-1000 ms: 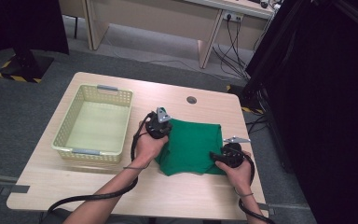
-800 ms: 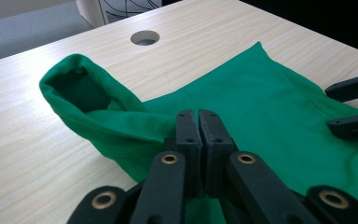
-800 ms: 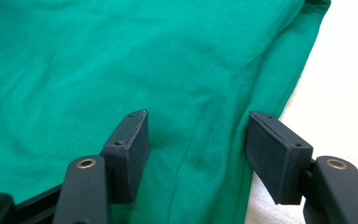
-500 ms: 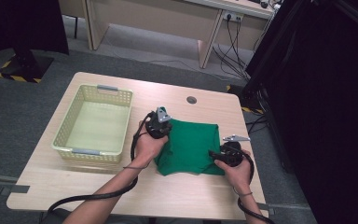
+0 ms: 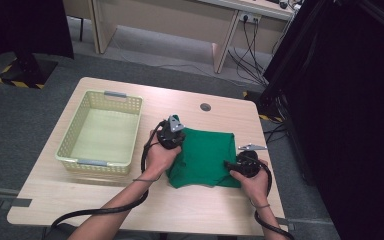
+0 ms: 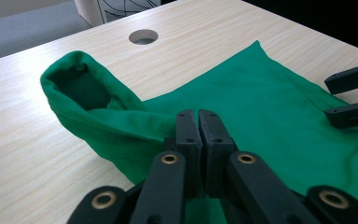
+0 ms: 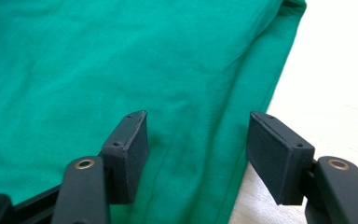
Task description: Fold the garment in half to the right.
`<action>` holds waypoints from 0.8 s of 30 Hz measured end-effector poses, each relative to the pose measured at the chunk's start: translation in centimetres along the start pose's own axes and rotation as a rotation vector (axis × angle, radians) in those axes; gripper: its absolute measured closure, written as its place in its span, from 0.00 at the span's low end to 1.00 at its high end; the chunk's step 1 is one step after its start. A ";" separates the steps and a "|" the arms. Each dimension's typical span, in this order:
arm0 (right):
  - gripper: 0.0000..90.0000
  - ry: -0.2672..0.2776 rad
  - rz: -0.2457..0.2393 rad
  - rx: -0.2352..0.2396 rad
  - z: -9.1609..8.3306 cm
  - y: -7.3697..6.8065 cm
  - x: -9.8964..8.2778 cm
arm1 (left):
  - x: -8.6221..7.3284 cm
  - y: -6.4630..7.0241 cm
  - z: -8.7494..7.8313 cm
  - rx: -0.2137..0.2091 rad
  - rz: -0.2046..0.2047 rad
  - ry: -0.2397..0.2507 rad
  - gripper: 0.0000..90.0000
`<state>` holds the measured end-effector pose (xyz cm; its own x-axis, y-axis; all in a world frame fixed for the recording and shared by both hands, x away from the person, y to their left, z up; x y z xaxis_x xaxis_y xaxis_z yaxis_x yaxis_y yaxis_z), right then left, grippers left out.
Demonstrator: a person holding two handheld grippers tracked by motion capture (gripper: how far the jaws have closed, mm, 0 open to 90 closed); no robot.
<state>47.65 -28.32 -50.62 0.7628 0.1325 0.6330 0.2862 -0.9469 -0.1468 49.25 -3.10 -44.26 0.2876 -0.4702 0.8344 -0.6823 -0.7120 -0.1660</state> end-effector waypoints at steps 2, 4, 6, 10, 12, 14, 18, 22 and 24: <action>0.44 -0.004 -0.006 0.001 0.2 -0.2 0.0 | 0.0 0.0 0.0 0.000 0.000 0.000 0.97; 0.44 -0.005 -0.012 0.002 0.2 -0.3 0.0 | 0.0 0.0 0.0 0.000 0.000 0.000 0.97; 0.44 -0.006 -0.014 0.001 0.3 -0.4 0.0 | 0.0 0.0 0.0 0.001 0.000 0.002 0.97; 0.44 -0.007 -0.016 0.003 0.4 -0.6 0.0 | 0.0 0.1 0.0 -0.002 0.001 0.001 0.97; 0.44 -0.007 -0.022 0.005 0.4 -0.6 0.1 | 0.1 0.1 0.0 -0.004 0.002 -0.001 0.97; 0.44 -0.007 -0.022 0.008 0.5 -0.7 0.1 | 0.1 0.2 0.1 -0.005 0.002 -0.001 0.97; 0.44 -0.007 -0.026 0.016 0.6 -1.0 0.2 | 0.1 0.4 0.2 -0.008 0.004 -0.002 0.97; 0.44 -0.006 -0.029 0.028 0.9 -1.4 0.2 | 0.2 0.5 0.3 -0.011 0.008 -0.005 0.97; 0.44 -0.006 -0.035 0.033 0.9 -1.7 0.3 | 0.2 0.6 0.4 -0.013 0.011 -0.007 0.97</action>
<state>47.92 -26.45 -50.94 0.7554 0.1676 0.6335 0.3318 -0.9315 -0.1492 49.13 -3.82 -44.41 0.2843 -0.4818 0.8289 -0.6940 -0.6999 -0.1687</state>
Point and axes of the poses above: each handheld gripper's, and its own axes: z roughly forward along the jaws, x roughly out of its top, y roughly to its right, the point moved 6 cm from there along z, roughly forward along the jaws, and after that the axes turned 12 degrees about z, right-handed, at the moved point
